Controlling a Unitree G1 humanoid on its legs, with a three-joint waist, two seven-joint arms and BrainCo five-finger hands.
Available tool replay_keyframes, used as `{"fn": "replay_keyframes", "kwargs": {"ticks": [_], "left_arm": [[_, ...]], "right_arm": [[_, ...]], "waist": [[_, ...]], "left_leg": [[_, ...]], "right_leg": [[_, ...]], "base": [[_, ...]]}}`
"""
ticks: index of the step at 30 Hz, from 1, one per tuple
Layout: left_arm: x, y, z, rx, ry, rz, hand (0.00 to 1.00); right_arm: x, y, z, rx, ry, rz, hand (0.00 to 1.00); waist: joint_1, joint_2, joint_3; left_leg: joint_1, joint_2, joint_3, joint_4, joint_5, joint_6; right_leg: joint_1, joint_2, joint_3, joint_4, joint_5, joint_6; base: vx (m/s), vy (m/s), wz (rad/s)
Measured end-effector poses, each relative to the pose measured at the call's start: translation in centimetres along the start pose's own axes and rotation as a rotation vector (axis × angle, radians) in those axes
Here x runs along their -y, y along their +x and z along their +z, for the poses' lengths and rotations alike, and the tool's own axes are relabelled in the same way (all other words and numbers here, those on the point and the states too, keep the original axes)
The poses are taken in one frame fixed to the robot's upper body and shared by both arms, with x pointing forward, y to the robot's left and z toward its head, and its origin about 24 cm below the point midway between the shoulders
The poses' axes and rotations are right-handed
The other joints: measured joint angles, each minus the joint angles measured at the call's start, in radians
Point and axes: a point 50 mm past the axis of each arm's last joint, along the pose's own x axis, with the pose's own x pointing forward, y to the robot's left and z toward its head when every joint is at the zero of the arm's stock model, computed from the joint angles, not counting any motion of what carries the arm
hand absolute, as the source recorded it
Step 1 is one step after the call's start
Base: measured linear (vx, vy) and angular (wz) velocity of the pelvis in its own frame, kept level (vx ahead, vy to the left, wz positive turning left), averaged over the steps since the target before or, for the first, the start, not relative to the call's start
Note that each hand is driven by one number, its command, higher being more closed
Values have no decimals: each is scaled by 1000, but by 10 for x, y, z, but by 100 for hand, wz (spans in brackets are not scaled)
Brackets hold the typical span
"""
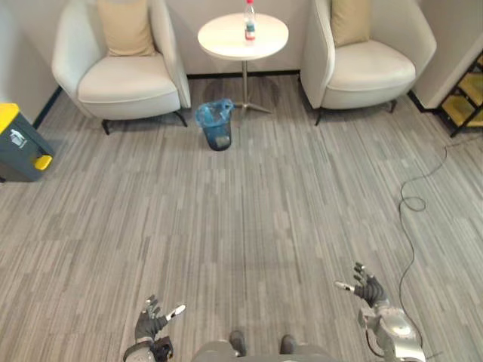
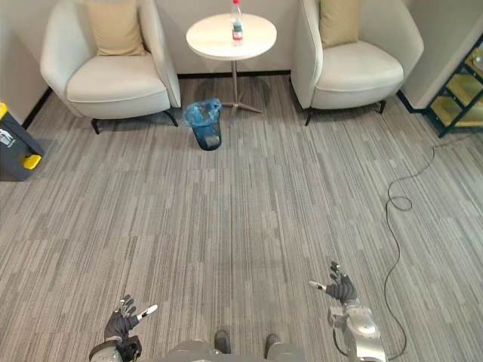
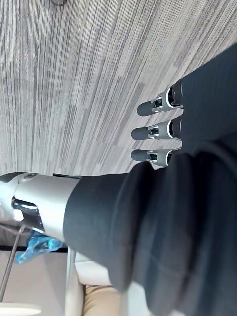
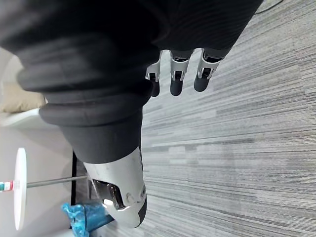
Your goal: Gather rubbish on tea table into small bin, then transfer packed bag to large trash can.
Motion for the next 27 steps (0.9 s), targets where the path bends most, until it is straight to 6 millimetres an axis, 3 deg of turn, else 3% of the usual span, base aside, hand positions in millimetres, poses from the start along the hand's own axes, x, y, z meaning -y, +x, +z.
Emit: {"fn": "replay_keyframes", "kwargs": {"ticks": [3,5,6,7,8,10,12,13,14,15,17,19,20,21,22,23,24,25,26,27], "left_arm": [[1,5,7,19,8,0,0],[7,11,15,41,-5,-3,0],[9,13,18,49,-9,-5,0],[10,14,19,53,-7,-8,0],[19,17,19,47,-21,-25,0],[26,19,22,54,-31,-48,0],[35,17,19,48,-44,-71,0],[35,17,19,50,-44,-71,0],[33,18,20,53,-41,-68,0],[33,18,21,55,-40,-68,0],[33,17,22,63,-41,-69,0],[31,15,24,77,-42,-75,0],[29,13,20,67,-41,-76,0],[28,9,14,50,-44,-72,0],[25,6,10,40,-44,-65,0],[26,9,14,47,-42,-64,0],[24,11,21,77,-52,-52,0],[26,10,22,80,-60,-54,0],[26,10,20,74,-59,-53,0],[24,10,19,69,-54,-46,0]], "right_arm": [[-3,0,-1,-2,5,10,0],[-2,1,1,4,4,8,0],[-2,1,3,10,1,5,0],[-2,1,4,13,-1,6,0],[0,1,6,20,-13,6,0],[-3,4,12,41,-9,13,0],[-4,5,15,48,-18,14,0],[-6,6,15,49,-15,12,0],[-12,8,18,59,-7,23,0],[-15,10,23,78,-2,31,0],[-17,16,36,112,-7,36,0],[-17,19,46,140,-16,41,0],[-18,21,51,153,-25,47,0],[-13,20,46,137,-39,42,0],[-13,19,43,125,-46,43,0],[-18,20,39,104,-32,52,0],[-22,20,37,98,-25,65,0],[-23,21,38,100,-23,64,0],[-24,21,39,102,-23,65,0],[-25,21,38,101,-19,67,0]], "waist": [[-1,0,12],[-14,-3,25],[-34,3,27],[-43,3,26],[-57,17,22],[-48,40,26],[-40,68,57],[-31,75,65],[-11,71,78],[13,43,93],[32,24,106],[62,17,110],[75,17,110],[97,37,98],[110,46,93],[113,11,93],[115,-26,84],[116,-42,83],[115,-47,84],[109,-55,87]], "left_leg": [[72,29,-11,-31,-44,-20],[152,54,-31,-88,-50,-59],[198,78,-51,-124,-57,-85],[215,86,-61,-124,-60,-97],[229,126,-83,-57,-83,-142],[151,169,-77,149,-33,-190],[-21,256,-70,625,232,-90],[-64,269,-70,741,202,-71],[-146,257,-64,886,131,-46],[-228,228,-34,905,88,-35],[-353,169,2,767,66,-13],[-446,112,18,509,76,-27],[-489,77,0,306,128,-68],[-478,67,-40,74,221,-107],[-479,77,-49,56,343,-90],[-496,53,-35,140,341,-1],[-525,35,-20,229,260,15],[-520,33,-8,307,173,24],[-498,30,-4,329,139,35],[-446,16,-5,337,93,35]], "right_leg": [[-117,6,-48,-80,11,6],[-191,32,-59,-232,117,5],[-219,49,-66,-302,200,-21],[-236,54,-63,-298,238,-33],[-250,71,-60,-199,277,-115],[-245,68,-91,-110,202,-156],[-45,111,-110,-201,137,-177],[16,128,-100,-242,132,-183],[130,136,-74,-308,128,-190],[227,129,-54,-377,128,-190],[350,107,-33,-480,127,-191],[425,82,0,-532,107,-157],[477,60,24,-544,59,-110],[536,61,46,-562,9,-63],[567,69,65,-571,-12,-47],[591,31,76,-559,-27,-42],[562,-4,91,-488,-15,-29],[517,-31,124,-339,14,23],[486,-43,144,-228,42,67],[432,-57,174,-45,85,154]], "base": [[508,-9,8],[530,-76,46],[544,-111,59],[880,-222,75],[753,-199,39],[831,-248,23],[875,-251,27],[770,-151,-13],[721,-100,-39],[711,-76,-35],[715,-24,-37],[725,49,-66],[768,150,-73],[797,202,-77],[807,255,-60],[769,274,-25],[906,332,-12],[741,288,-6],[742,297,-11],[698,257,-2]]}}
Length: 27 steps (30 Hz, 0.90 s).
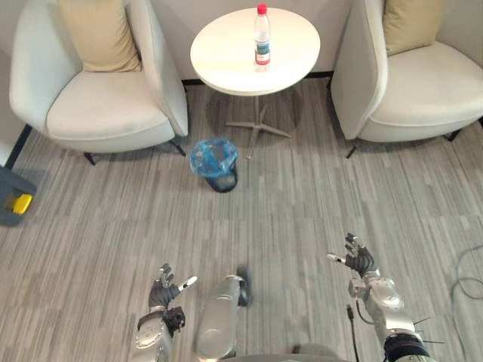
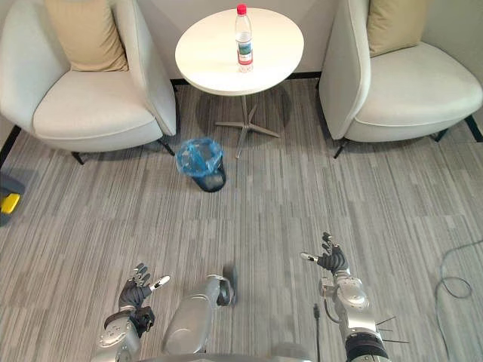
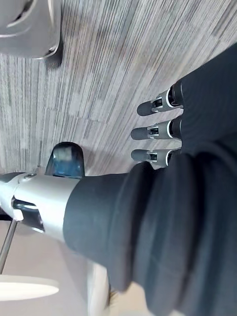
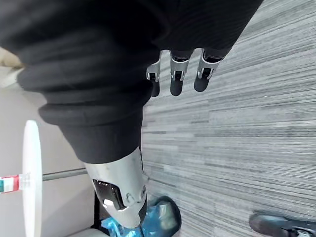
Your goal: Gather rubbish on tea table into small bin, then transfer packed bag to large trash can.
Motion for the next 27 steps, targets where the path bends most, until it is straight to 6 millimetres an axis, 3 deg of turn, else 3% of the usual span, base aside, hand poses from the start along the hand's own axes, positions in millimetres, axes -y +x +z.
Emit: {"fn": "replay_keyframes", "kwargs": {"ticks": [1,2,3,4,5,7,9,11,12,13,14,15,16,17,18,19,22,23,24,25,27], "left_arm": [[-2,0,1,1,6,14,0],[-5,0,1,4,12,23,0],[-6,0,1,6,16,27,0],[-7,0,3,14,18,31,0],[-7,1,6,30,21,31,0],[-6,5,11,45,31,22,0],[-4,9,13,48,30,21,0],[-3,10,15,50,34,20,0],[1,11,11,35,25,14,0],[3,11,9,23,24,8,0],[4,11,9,22,27,2,0],[9,12,8,18,21,-7,0],[12,12,8,18,15,-14,0],[18,13,8,17,1,-28,0],[21,12,7,15,6,-44,0],[23,12,6,9,9,-58,0],[29,12,6,9,17,-86,0],[31,11,1,-9,18,-90,0],[32,9,-2,-19,14,-89,0],[30,10,-5,-35,25,-84,0],[24,8,-9,-47,46,-73,0]], "right_arm": [[0,-1,-3,-10,0,1,0],[-1,-3,-8,-25,-4,6,0],[-3,-4,-10,-31,-12,15,0],[-7,-5,-11,-31,-25,34,0],[-11,-5,-11,-31,-33,51,0],[-11,-8,-17,-45,-41,57,0],[-9,-13,-25,-72,-40,50,0],[-7,-17,-30,-84,-37,40,0],[-1,-18,-29,-81,-43,27,0],[3,-18,-26,-68,-31,7,0],[4,-14,-13,-16,-21,-4,0],[6,-14,-4,23,-14,-16,0],[7,-15,-3,33,-17,-17,0],[7,-19,-1,51,-16,-24,0],[0,-19,4,80,6,-20,0],[-3,-20,11,122,24,-27,0],[-7,-20,28,207,36,-25,0],[-6,-21,32,227,32,-25,0],[-5,-22,35,240,24,-25,0],[-10,-24,33,238,41,-19,0],[-12,-29,34,263,42,-13,0]], "waist": [[-6,-4,3],[-14,-1,2],[-23,0,-1],[-35,11,-12],[-51,11,-14],[-66,12,-13],[-88,18,-9],[-108,11,-15],[-108,32,-16],[-96,50,-36],[-103,56,-39],[-109,61,-40],[-112,60,-40],[-103,54,-37],[-98,48,-40],[-98,38,-45],[-96,41,-49],[-97,68,-55],[-98,93,-61],[-95,66,-60],[-93,44,-71]], "left_leg": [[92,-17,-1,-18,-39,1],[201,-31,-4,-69,-60,5],[253,-34,-5,-103,-65,6],[330,-36,-21,-169,-69,3],[384,-35,-36,-216,-72,-1],[433,-34,-72,-246,-82,-10],[496,-14,-133,-268,-100,-41],[568,20,-197,-273,-138,-104],[574,40,-216,-272,-148,-119],[563,74,-228,-270,-140,-135],[559,88,-244,-257,-110,-177],[538,92,-239,-195,-66,-188],[514,95,-234,-126,-36,-184],[442,114,-225,42,-4,-177],[402,144,-155,114,-42,-142],[352,154,-100,118,-67,-134],[268,149,-19,-49,-54,-142],[264,145,-14,-212,58,-154],[260,150,-17,-268,144,-138],[284,132,-11,-260,132,-137],[308,95,-7,-311,137,-130]], "right_leg": [[-78,-16,-4,246,3,22],[-140,-34,-49,385,-29,-41],[-174,-44,-87,411,-45,-71],[-257,-49,-153,393,-77,-128],[-338,-44,-187,328,-95,-155],[-434,-29,-190,184,-99,-151],[-476,47,-107,-156,-24,-130],[-450,122,1,-361,263,-129],[-436,138,-4,-351,268,-146],[-444,157,-15,-330,248,-165],[-448,156,-49,-295,204,-184],[-421,154,-83,-293,183,-198],[-390,152,-96,-307,177,-204],[-303,145,-111,-367,174,-209],[-231,144,-118,-421,174,-209],[-189,134,-128,-459,173,-209],[-165,111,-142,-484,164,-195],[-153,120,-140,-480,147,-170],[-144,139,-139,-480,132,-154],[-126,119,-130,-482,108,-146],[-124,89,-118,-484,94,-132]], "base": [[824,261,4],[657,178,7],[631,132,17],[586,77,29],[677,28,45],[591,-83,59],[615,-187,97],[603,-270,106],[481,-226,60],[532,-278,44],[607,-316,57],[497,-282,65],[424,-251,73],[383,-193,64],[497,-224,59],[306,-86,31],[194,3,12],[143,86,1],[168,121,3],[147,105,8],[116,86,9]]}}
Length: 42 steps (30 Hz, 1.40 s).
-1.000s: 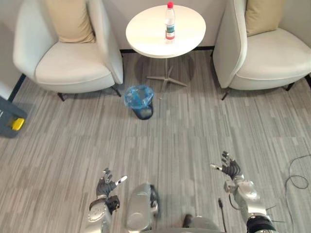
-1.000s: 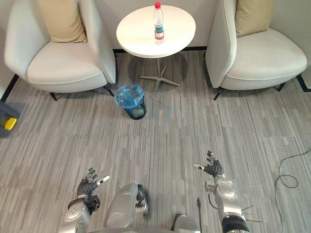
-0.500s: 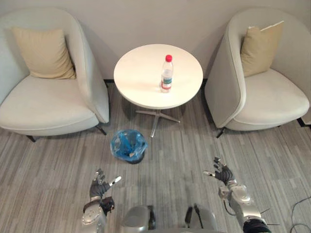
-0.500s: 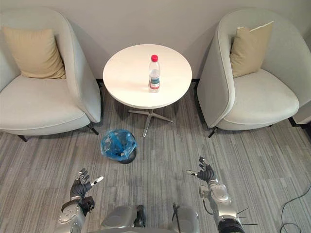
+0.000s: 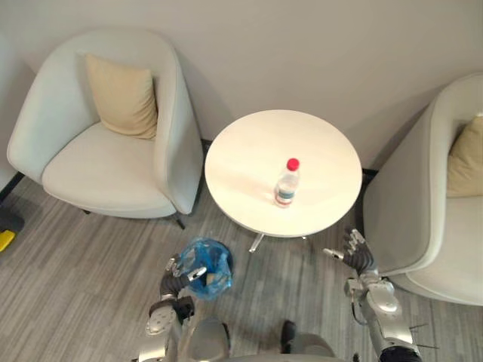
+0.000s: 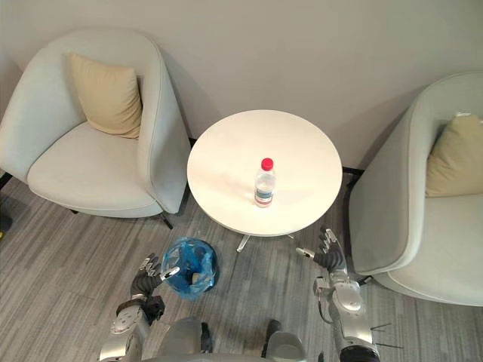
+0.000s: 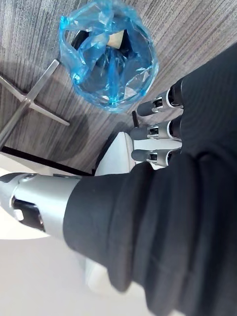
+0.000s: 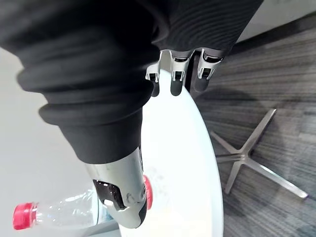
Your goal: Gather rubbish on tea table into small bin, then transfer packed bag to large trash can.
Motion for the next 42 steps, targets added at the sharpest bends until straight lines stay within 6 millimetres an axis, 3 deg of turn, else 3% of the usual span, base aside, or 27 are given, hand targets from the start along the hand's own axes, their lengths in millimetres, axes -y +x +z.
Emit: {"fn": "replay_keyframes", "kwargs": {"ticks": [5,12,19,24,30,31,36,42], "left_arm": [[-8,-8,-15,-50,8,22,0],[-7,-11,-25,-88,35,13,0],[-3,-15,-31,-108,48,-22,0],[5,-16,-33,-113,60,-58,0],[18,-10,-19,-53,49,-94,0],[19,-9,-17,-41,42,-95,0],[24,-4,-4,8,5,-91,0],[23,-3,-3,14,-26,-72,0]], "right_arm": [[-9,1,17,103,-22,47,0],[-12,11,32,167,-27,14,0],[-35,50,53,197,-21,40,0],[-46,68,71,226,-24,66,0],[-47,102,135,359,-58,55,0],[-47,108,146,373,-47,43,100],[-31,121,191,456,-41,-63,100],[-20,122,200,475,-25,-114,100]], "waist": [[15,0,-2],[12,1,-2],[19,9,-2],[45,40,14],[51,67,108],[55,69,128],[75,98,180],[73,100,191]], "left_leg": [[61,-37,18,-102,33,5],[121,-38,10,-244,112,-12],[128,-45,5,-348,176,-7],[96,-68,-15,-348,183,4],[11,-67,-64,-284,183,13],[3,-65,-67,-272,182,14],[-42,-56,-76,-240,181,16],[-72,-55,-102,-231,181,16]], "right_leg": [[9,-17,27,-18,-1,0],[17,2,10,-32,2,-5],[-21,8,8,-34,13,-8],[-42,-10,-9,-37,18,1],[-66,-12,-47,-30,31,-4],[-70,-11,-48,-24,31,-4],[-110,-10,-51,6,30,-5],[-128,-11,-74,21,20,-15]], "base": [[44,23,-10],[-14,-52,3],[-37,-1,3],[0,54,12],[-33,25,22],[-74,13,14],[-65,12,4],[6,3,11]]}}
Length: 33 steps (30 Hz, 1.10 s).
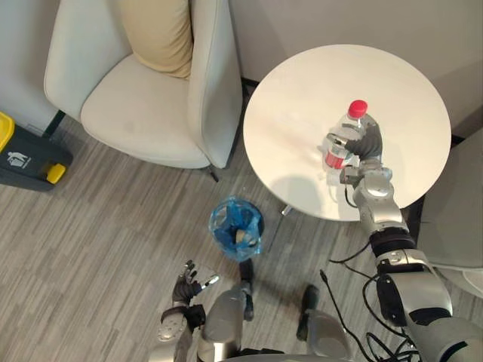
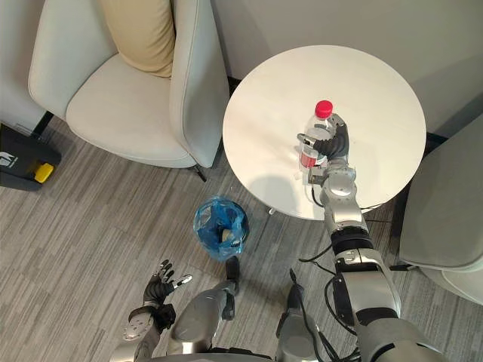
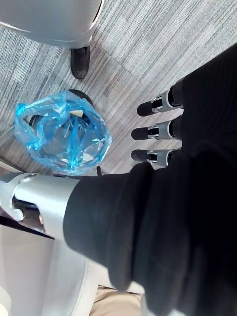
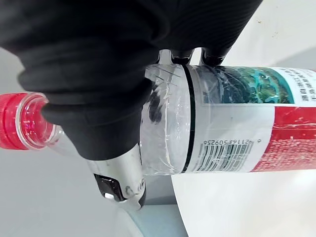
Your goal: Gather rubbish on tea table into small bin, then transfer packed bag to large trash can.
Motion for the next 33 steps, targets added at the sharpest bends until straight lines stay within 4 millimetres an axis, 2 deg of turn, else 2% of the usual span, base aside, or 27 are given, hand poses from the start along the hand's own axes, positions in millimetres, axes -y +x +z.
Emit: {"fn": "replay_keyframes", "kwargs": {"ticks": [7,11,13,15,16,17,18,19,20,22,23,24,25,26,27,28,29,30,31,33], "left_arm": [[2,1,4,16,-11,-5,0],[3,1,4,15,-13,-12,0],[4,1,3,11,-10,-16,0],[4,1,2,6,-8,-16,0],[4,1,2,6,-9,-22,0],[4,1,2,5,-18,-26,0],[5,1,2,5,-20,-28,0],[5,1,1,0,-18,-24,0],[6,1,-1,-9,-15,-33,0],[5,0,-5,-33,-16,-38,0],[2,-2,-8,-41,-12,-25,0],[-1,-3,-9,-46,-15,-13,0],[-3,-4,-11,-49,-21,-3,0],[-6,-7,-15,-65,-21,5,0],[-11,-8,-19,-79,-15,17,0],[-12,-9,-20,-85,-7,15,0],[-10,-9,-23,-95,4,5,0],[-13,-9,-22,-98,20,4,0],[-14,-7,-22,-99,26,7,0],[-10,-3,-17,-87,31,-1,0]], "right_arm": [[-2,-8,10,66,20,26,100],[-16,-40,12,138,64,113,100],[-27,-64,9,159,96,191,100],[-36,-77,5,153,112,252,100],[-42,-88,2,147,128,293,100],[-46,-99,1,142,150,321,100],[-47,-104,0,140,156,331,100],[-52,-112,-2,131,175,358,100],[-54,-117,-1,138,169,383,100],[-62,-120,-1,139,154,425,100],[-72,-126,-2,138,163,480,100],[-79,-131,-2,133,168,517,100],[-85,-135,-3,131,163,555,100],[-97,-144,-4,128,144,633,100],[-106,-153,-7,118,126,703,100],[-108,-157,-10,111,112,731,100],[-111,-161,-15,92,93,759,100],[-115,-165,-21,69,70,791,100],[-116,-167,-27,50,46,811,100],[-118,-168,-28,56,8,840,100]], "waist": [[-2,-1,14],[-5,-3,13],[-17,-5,12],[-28,-13,8],[-29,-25,1],[-31,-39,-7],[-31,-47,-12],[-32,-69,-23],[-31,-75,-27],[-25,-89,-35],[-9,-104,-50],[3,-107,-59],[3,-107,-60],[-2,-103,-62],[-9,-99,-64],[-11,-100,-64],[-20,-99,-64],[-31,-98,-63],[-30,-97,-62],[-30,-92,-51]], "left_leg": [[-4,0,-19,3,0,0],[20,-3,-39,-2,-1,-1],[35,-16,-77,-4,-1,-2],[41,-20,-94,-3,0,-2],[37,-26,-103,-1,0,-2],[21,-33,-86,13,-6,7],[7,-31,-53,27,-27,37],[-13,-3,59,81,-67,82],[-30,26,134,146,-74,65],[-32,27,134,180,-99,43],[-27,15,133,196,-128,48],[-26,15,136,219,-156,52],[-21,14,140,235,-177,57],[-13,11,139,263,-211,63],[-2,3,128,290,-236,70],[6,-2,120,298,-245,73],[5,-7,95,321,-260,74],[-1,-12,51,348,-275,76],[-11,-14,23,371,-283,76],[-67,-33,-46,435,-291,72]], "right_leg": [[-1,-1,-15,22,-21,-1],[36,-2,-43,22,-39,-2],[71,-5,-83,24,-56,2],[94,-9,-117,25,-69,6],[102,-19,-146,32,-79,5],[115,-25,-184,32,-86,5],[121,-30,-205,33,-89,7],[131,-37,-241,32,-90,8],[152,-37,-272,33,-94,14],[175,-44,-285,31,-99,22],[186,-56,-284,35,-100,24],[182,-68,-278,60,-103,29],[177,-77,-275,96,-110,39],[150,-114,-268,207,-119,51],[99,-157,-240,362,-113,40],[65,-177,-209,445,-107,20],[19,-173,-144,531,-125,-14],[-19,-146,-72,560,-170,-30],[-66,-115,-15,557,-194,-30],[-145,-85,31,499,-203,-19]], "base": [[25,-14,9],[31,-28,20],[23,-38,49],[20,-37,53],[16,-8,68],[10,8,72],[7,19,85],[65,6,89],[90,8,84],[117,42,45],[110,74,9],[96,82,-8],[66,82,-19],[88,135,-11],[95,142,-3],[117,131,23],[119,85,67],[131,62,101],[117,11,116],[75,-46,122]]}}
